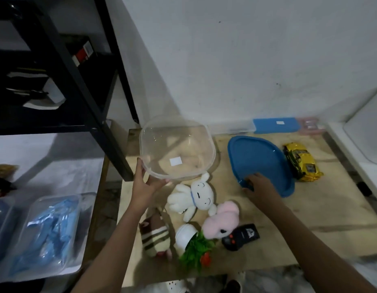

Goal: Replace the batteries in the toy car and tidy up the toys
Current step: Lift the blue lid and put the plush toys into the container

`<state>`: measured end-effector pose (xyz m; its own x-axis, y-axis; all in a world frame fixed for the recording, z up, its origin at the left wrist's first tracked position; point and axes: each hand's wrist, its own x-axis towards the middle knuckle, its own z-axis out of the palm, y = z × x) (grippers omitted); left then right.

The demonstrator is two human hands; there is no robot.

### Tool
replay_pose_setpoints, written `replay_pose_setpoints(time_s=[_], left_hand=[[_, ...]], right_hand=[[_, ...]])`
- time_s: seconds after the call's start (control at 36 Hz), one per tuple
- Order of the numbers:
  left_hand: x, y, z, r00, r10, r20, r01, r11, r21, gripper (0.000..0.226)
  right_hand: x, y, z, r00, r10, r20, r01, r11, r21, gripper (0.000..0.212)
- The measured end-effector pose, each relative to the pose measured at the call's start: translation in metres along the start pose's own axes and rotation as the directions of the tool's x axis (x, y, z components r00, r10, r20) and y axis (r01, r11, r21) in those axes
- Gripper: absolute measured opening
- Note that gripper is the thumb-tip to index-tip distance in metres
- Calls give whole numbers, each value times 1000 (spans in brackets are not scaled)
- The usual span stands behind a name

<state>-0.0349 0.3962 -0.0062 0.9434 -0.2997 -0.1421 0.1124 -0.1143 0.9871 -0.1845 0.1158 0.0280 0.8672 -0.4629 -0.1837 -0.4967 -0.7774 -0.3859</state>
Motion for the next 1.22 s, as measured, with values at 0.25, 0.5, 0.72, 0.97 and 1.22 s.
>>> replay_pose_setpoints(time_s=[0.25, 0.5, 0.72, 0.97, 1.22], left_hand=[[-23, -1, -5, 999, -9, -47, 15, 993, 120, 76], [-98, -2, -13, 971, 38, -236, 34, 956, 291, 54], [-140, -30, 9, 971, -59, -232, 156, 890, 428, 58], [-122, -34, 24, 971, -43, -234, 151, 872, 466, 57], [-117, -39, 20, 974, 18, -226, 88, 888, 452, 52]], right_hand=[[-10, -24, 3, 940, -338, -39, 339, 915, 220, 55], [-60, -37, 20, 787, -588, 186, 593, 805, 37, 84], [-62, -44, 51, 855, -492, 163, 509, 857, -84, 80], [-12, -71, 84, 877, -438, 196, 456, 888, -55, 91], [1, -86, 98, 908, -386, 163, 408, 902, -137, 92]])
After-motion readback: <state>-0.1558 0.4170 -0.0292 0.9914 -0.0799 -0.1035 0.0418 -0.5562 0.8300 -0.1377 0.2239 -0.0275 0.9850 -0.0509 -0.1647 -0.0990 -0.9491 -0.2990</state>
